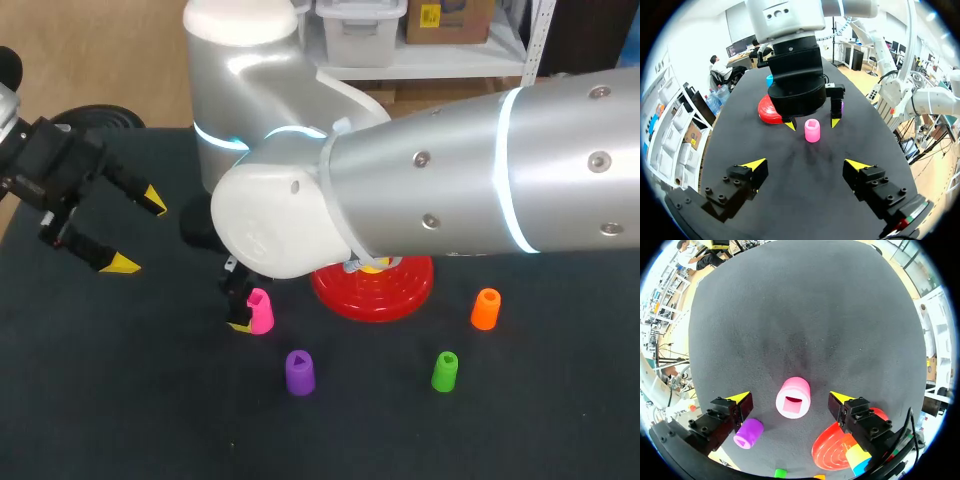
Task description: Pick up and stack the cylinders on the red base in this order: pink,purple,orange,green
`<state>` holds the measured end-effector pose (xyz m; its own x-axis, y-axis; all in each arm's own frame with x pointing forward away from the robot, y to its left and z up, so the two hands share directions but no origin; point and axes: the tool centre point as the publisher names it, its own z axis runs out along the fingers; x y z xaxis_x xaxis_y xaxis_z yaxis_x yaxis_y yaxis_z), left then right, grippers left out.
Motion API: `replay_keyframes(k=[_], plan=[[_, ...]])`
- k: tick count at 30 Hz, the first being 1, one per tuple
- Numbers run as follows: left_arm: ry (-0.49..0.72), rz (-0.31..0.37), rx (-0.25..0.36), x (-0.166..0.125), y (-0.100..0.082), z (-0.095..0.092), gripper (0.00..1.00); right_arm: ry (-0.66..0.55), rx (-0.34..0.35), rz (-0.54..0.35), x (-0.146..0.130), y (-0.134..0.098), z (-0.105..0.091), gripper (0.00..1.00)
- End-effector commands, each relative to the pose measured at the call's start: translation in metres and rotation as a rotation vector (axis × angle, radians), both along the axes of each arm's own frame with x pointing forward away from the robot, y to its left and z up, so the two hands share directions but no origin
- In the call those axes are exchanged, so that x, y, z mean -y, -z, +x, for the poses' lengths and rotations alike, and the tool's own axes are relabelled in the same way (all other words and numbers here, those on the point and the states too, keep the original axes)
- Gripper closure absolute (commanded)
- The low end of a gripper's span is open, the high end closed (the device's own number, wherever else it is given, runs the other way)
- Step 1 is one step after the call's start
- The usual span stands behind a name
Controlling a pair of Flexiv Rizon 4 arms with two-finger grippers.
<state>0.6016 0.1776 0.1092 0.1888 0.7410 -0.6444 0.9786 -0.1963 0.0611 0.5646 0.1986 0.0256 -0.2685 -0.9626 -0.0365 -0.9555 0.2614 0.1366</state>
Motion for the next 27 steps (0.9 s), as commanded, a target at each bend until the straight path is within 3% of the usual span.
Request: replay_keyframes(k=[1,24,25,26,27], plan=[[0.0,-0.001,0.002,-0.0002,0.0007,-0.0002,0.0,0.0,-0.004,-0.001,-0.0015,0.0021,-0.0005,0.0],[0.0,-0.001,0.002,-0.0002,0.0007,-0.0002,0.0,0.007,-0.007,-0.019,-0.0016,0.0082,-0.0047,0.0],[0.0,-0.001,0.002,-0.0002,0.0007,-0.0002,0.0,0.007,-0.006,-0.018,-0.0016,0.0083,-0.0048,0.17],[0.0,-0.001,0.002,-0.0002,0.0007,-0.0002,0.0,0.012,-0.004,-0.017,-0.0015,0.0084,-0.005,0.71],[0.0,-0.001,0.002,-0.0002,0.0007,-0.0002,0.0,0.014,-0.003,-0.017,-0.0014,0.0087,-0.0051,1.0]])
